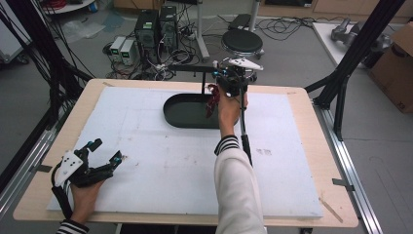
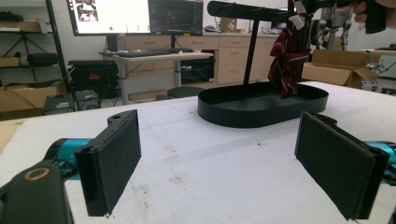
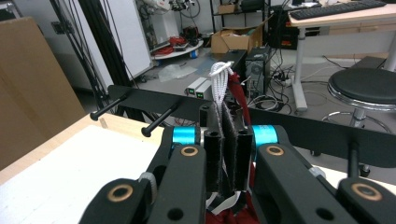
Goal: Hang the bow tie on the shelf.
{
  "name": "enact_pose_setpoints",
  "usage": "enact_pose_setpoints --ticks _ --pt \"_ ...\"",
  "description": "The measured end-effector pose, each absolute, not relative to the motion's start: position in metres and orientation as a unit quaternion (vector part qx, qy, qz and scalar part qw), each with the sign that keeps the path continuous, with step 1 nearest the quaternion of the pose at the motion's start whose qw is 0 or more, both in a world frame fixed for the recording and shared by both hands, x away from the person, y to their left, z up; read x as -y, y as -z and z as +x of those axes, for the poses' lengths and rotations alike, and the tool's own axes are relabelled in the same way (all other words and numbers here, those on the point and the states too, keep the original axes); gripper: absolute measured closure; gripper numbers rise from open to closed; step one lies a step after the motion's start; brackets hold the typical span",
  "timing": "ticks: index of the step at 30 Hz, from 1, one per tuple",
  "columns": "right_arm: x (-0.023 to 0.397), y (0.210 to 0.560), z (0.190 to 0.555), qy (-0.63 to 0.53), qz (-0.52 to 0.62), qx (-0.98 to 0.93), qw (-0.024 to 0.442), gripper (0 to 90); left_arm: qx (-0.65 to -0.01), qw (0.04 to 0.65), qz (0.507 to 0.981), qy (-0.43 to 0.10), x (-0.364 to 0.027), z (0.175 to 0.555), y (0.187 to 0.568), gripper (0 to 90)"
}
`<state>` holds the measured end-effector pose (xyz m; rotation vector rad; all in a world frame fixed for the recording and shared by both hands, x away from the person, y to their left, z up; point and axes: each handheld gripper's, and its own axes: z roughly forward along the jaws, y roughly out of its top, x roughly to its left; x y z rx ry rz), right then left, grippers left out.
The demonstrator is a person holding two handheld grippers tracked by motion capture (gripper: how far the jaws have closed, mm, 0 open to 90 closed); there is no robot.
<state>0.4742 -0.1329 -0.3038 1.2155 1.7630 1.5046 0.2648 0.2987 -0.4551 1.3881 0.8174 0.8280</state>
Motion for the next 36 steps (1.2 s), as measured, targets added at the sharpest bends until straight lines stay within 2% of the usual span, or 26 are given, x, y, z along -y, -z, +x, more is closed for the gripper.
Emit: enact_pose_setpoints --ticks 36 --pt "0.107 0.316 0.488 -0.528 0.428 -0.692 0.245 86.6 -0.355 0.618 0.602 -0.36 -0.299 0.265 0.455 14.9"
